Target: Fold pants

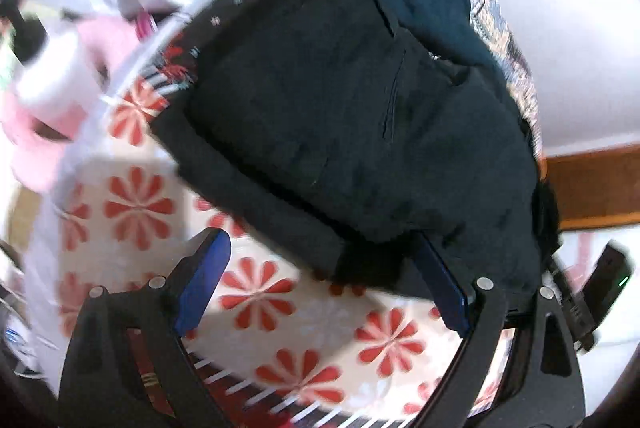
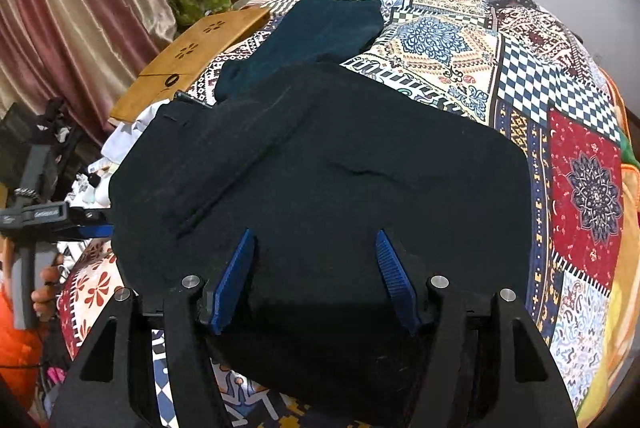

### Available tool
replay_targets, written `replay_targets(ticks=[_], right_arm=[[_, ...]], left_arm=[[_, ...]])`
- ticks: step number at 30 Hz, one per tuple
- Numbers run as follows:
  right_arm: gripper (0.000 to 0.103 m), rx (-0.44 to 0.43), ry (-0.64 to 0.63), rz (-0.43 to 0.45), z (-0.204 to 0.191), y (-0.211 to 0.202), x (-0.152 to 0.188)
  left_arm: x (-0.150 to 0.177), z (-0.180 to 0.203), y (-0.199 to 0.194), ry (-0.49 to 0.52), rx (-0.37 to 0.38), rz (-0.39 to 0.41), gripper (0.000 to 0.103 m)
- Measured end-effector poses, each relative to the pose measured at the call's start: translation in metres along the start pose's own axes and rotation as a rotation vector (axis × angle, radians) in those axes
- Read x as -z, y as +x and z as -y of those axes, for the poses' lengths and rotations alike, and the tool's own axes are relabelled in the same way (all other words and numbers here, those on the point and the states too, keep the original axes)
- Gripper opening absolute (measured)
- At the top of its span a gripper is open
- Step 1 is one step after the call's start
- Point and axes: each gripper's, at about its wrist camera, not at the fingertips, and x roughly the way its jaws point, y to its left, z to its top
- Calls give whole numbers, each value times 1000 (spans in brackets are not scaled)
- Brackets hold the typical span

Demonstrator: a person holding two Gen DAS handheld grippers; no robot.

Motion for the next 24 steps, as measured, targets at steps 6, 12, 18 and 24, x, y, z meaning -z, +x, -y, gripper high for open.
replay_targets(ticks=[6, 12, 18, 24], right_arm=[[61, -7, -12, 4, -1, 0, 0], [62, -26, -2, 17, 1, 2, 0], [63, -46, 13, 28, 5, 1, 1], [63, -31, 32, 21, 8, -6, 5]], left_arm=[[-16, -9, 4, -127, 105, 39, 96], [-36, -11, 18, -181, 125, 39, 96], [-35, -2, 16, -139, -28, 117, 62], [-28, 20, -4, 11, -145, 253, 18]])
